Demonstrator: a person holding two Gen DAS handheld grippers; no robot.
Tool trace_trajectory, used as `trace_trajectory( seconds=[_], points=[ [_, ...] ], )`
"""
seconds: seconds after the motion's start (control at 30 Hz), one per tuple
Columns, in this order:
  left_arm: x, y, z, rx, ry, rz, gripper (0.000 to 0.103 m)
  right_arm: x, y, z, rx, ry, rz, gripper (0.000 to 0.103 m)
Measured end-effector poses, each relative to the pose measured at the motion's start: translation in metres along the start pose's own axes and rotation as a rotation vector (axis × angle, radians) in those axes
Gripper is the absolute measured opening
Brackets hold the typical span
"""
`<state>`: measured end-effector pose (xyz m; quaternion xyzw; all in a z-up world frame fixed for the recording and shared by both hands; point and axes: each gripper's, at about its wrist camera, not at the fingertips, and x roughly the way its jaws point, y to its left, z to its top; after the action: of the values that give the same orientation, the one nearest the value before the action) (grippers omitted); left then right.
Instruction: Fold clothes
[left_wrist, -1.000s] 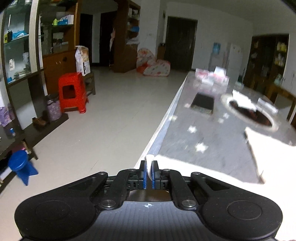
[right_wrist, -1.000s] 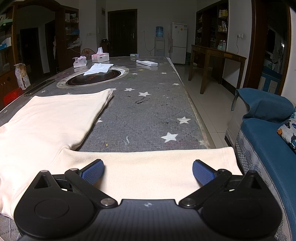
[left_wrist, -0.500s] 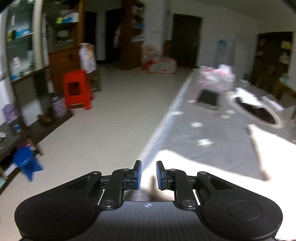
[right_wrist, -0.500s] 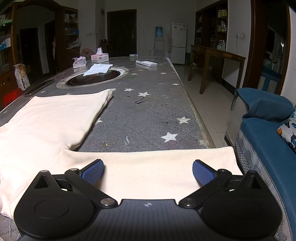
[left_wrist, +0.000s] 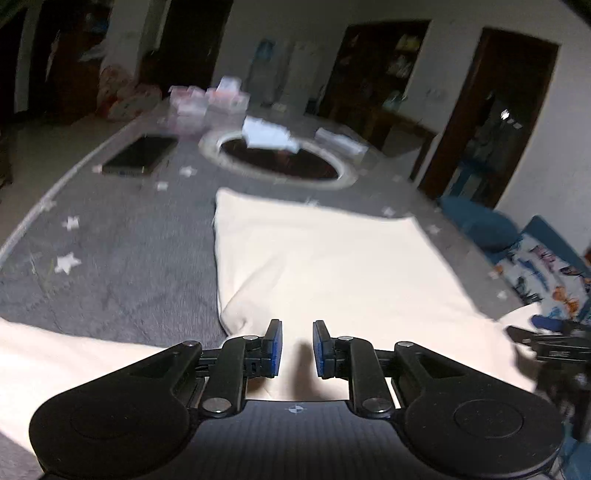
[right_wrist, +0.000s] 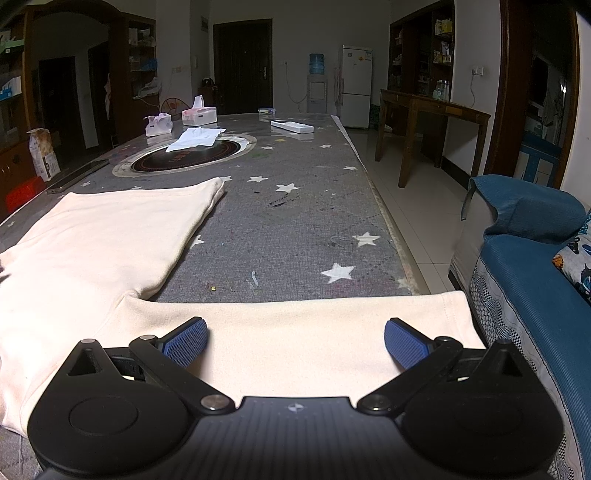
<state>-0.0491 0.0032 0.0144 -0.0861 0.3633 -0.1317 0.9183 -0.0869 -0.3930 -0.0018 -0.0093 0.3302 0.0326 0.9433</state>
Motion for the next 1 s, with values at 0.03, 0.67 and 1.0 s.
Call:
trace_trajectory(
  seconds=[0.03,0.67,1.0],
  points=[
    [0.003,0.003,-0.001,-0.011,0.007,0.006,0.019,0.0,0.0,0.0,0.0,0.0,0.0,0.103],
    [0.022,0.001,0.015,0.035,-0.002,0.061,0.031,0.0,-0.001,0.001,0.003,0.0,0.004,0.103],
    [0.004,0.001,0.017,0.052,-0.02,0.105,0.033,0.001,0.0,0.001,-0.001,0.007,0.01,0.103]
  ],
)
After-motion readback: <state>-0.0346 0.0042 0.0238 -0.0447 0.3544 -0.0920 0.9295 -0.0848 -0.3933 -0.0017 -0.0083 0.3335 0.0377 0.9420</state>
